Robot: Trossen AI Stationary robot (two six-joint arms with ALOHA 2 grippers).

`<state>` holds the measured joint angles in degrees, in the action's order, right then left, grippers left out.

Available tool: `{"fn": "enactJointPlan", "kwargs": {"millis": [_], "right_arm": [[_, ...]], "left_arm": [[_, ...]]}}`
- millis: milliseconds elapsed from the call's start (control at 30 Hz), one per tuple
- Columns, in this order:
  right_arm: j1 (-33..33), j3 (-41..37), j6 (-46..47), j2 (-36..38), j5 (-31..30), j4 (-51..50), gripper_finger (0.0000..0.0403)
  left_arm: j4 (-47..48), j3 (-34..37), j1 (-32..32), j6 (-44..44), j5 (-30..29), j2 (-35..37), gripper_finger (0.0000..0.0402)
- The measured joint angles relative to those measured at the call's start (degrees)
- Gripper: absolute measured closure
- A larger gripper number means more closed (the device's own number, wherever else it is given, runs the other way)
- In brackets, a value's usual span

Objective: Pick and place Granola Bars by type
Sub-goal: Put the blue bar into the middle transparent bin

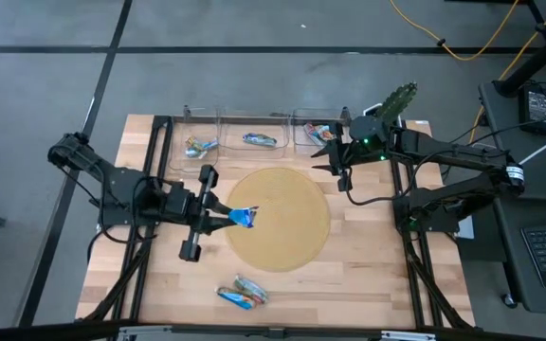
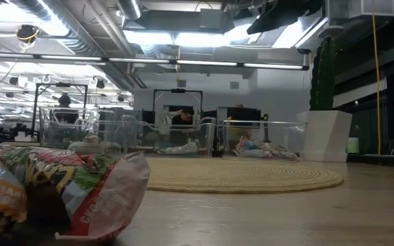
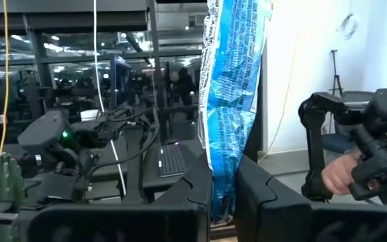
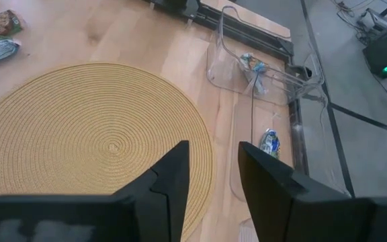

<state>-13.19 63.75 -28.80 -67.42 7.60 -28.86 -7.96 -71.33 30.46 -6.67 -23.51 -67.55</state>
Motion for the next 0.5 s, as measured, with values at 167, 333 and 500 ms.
{"fn": "enactJointPlan", "kwargs": {"millis": [167, 333, 500], "right_arm": [[0.0, 0.0, 0.0, 0.0, 0.0, 0.0, 0.0272], [0.0, 0.0, 0.2, 0.0, 0.0, 0.3, 0.0272], [0.0, 0.0, 3.1, 0.0, 0.1, 1.5, 0.0272]], "left_arm": [[0.0, 0.0, -0.1, -0.1, -0.7, 0.0, 0.0383], [0.0, 0.0, -0.1, -0.8, -3.7, 0.0, 0.0383], [2.8, 0.0, -0.1, -0.9, -9.2, 0.0, 0.0383]]}}
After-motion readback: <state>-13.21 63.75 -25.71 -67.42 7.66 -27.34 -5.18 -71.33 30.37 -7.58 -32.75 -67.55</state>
